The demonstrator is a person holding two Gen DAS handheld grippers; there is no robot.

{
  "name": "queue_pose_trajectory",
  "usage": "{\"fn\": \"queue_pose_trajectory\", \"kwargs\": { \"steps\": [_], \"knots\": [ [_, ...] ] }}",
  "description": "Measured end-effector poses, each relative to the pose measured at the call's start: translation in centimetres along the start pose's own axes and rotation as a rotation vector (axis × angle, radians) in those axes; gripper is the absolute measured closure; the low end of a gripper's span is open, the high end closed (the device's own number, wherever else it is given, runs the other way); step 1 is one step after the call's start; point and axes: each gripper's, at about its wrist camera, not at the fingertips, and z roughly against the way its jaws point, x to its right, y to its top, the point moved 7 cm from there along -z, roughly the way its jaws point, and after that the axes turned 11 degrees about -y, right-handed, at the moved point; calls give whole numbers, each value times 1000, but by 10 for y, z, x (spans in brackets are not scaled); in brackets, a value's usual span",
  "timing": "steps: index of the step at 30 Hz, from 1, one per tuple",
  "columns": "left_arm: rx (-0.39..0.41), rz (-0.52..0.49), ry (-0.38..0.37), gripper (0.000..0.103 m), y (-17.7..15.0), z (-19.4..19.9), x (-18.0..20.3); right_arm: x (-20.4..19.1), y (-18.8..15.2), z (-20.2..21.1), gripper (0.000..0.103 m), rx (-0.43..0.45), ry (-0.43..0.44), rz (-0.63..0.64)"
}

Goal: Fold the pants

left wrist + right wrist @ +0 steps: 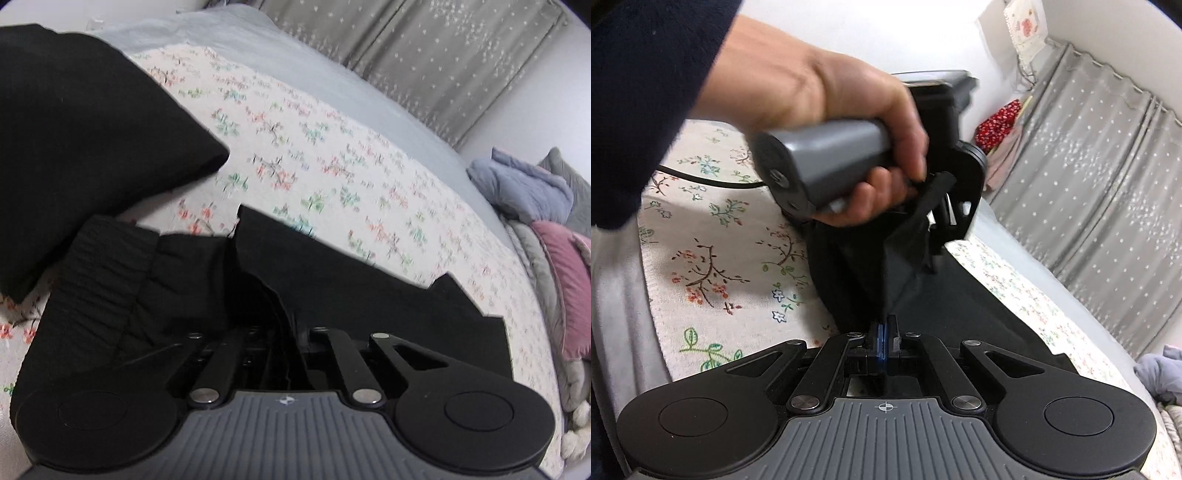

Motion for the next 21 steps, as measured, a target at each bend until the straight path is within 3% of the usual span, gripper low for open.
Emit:
{"fn": "queue_pose_trajectory", "kwargs": {
  "steps": [5, 7, 11, 12, 14, 15, 16, 18, 19, 20, 21],
  "knots": [
    [145, -140, -50, 82, 23, 51, 28, 10, 15, 6, 103, 107, -17, -58],
    [169, -260, 41, 78, 26, 61, 30, 6, 26, 3, 103, 114, -10, -51],
    [19, -302, 207, 65, 6, 36, 1, -34, 18, -16, 103, -2, 89, 38],
    [-9, -297, 244, 61, 2, 33, -8, -39, 12, -17, 103, -22, 103, 36],
    [-8, -271, 240, 60, 1, 38, -18, -37, 8, -14, 103, -28, 99, 22],
    [24, -241, 227, 59, 5, 47, -20, -32, 7, -14, 103, -36, 102, 3],
    [72, -203, 231, 51, 11, 58, -23, -28, 7, -14, 103, -48, 110, -16],
    [185, -123, 264, 41, 23, 88, -32, -25, 7, -13, 95, -50, 152, -19],
    [235, -82, 258, 41, 28, 102, -36, -24, 7, -8, 94, -34, 166, -9],
    [276, -40, 231, 41, 31, 116, -40, -21, 7, -2, 88, -19, 185, -6],
    [296, -16, 202, 41, 30, 125, -41, -17, 5, 4, 71, -18, 210, -27]
  ]
}}
